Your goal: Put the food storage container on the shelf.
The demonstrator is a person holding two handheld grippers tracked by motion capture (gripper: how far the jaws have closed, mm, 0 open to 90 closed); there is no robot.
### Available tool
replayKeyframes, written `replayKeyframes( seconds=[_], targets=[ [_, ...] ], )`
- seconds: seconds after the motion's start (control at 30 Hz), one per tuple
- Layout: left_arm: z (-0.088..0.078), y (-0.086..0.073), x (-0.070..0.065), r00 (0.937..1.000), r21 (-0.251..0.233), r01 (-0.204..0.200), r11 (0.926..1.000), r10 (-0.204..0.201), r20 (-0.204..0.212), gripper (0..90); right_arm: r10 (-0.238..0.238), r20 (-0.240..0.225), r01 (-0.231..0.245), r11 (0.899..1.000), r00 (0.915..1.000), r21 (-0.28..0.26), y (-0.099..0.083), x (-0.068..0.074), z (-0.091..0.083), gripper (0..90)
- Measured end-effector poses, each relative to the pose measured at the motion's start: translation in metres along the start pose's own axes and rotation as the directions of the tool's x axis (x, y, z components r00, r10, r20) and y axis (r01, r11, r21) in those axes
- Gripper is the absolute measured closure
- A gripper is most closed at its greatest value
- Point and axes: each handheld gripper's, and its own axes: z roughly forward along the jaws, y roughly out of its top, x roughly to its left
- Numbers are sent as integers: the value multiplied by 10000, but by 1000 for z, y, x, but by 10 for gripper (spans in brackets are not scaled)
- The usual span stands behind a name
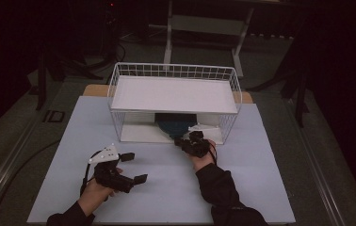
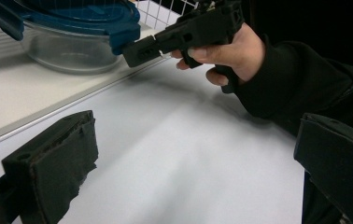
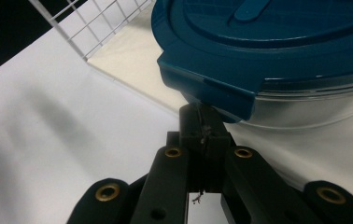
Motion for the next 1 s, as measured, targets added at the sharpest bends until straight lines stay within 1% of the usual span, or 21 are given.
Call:
replayKeyframes(
  seconds=[0.07,0.13,0.2,0.3,0.37,0.43,0.5,0.6,0.63,0.67,0.7,0.77,0.8,0.83,0.93,1.0],
  targets=[
    [0,0,0,10000,-19,10,10000,-10,22,0,37,35,-37,10000,10000,-13,1,-2,1,899],
    [0,0,0,10000,-16,-13,10000,13,14,0,114,-98,-114,9999,9999,-22,2,-3,2,899],
    [0,0,0,10000,-1,5,10000,-5,12,0,23,-34,-23,10000,10000,-39,2,-2,2,898],
    [0,0,-1,10000,8,-14,10000,14,38,0,226,-160,-226,9997,9996,-45,0,-3,0,895],
    [0,0,-1,10000,-19,-34,10000,34,59,0,102,-257,-104,9999,9996,-63,-3,0,-5,865],
    [0,1,-3,9999,-30,-48,10000,48,89,0,-117,-339,114,9999,9994,-95,-5,3,-10,796],
    [0,1,-4,9999,-45,-93,9999,93,115,0,-242,-391,235,9996,9989,-179,-7,6,-17,689],
    [0,2,-5,9998,-60,-135,9999,136,121,0,-360,-455,337,9982,9983,-491,-10,8,-27,442],
    [0,2,-5,9998,-60,-135,9999,136,121,0,-387,-441,361,9976,9983,-585,-11,9,-30,376],
    [0,2,-5,9998,-100,-155,9998,157,159,0,-384,-571,343,9969,9976,-709,-12,9,-33,310],
    [0,2,-5,9998,-89,-159,9998,161,151,0,-420,-668,371,9966,9969,-737,-13,10,-35,270],
    [0,2,-6,9997,-97,-200,9998,202,160,0,-417,-817,346,9956,9958,-869,-15,11,-40,219],
    [0,2,-6,9997,-77,-222,9997,223,140,0,-436,-958,359,9961,9944,-809,-16,11,-42,185],
    [-1,3,-6,9996,-71,-228,9997,229,133,0,-516,-1083,421,9952,9928,-878,-17,12,-45,171],
    [-1,3,-7,9997,-115,-208,9997,210,156,0,-547,-1023,457,9950,9932,-883,-20,13,-49,172],
    [-2,3,-8,9996,-147,-235,9996,238,173,0,-735,-933,654,9941,9929,-870,-24,14,-55,172]
  ],
)
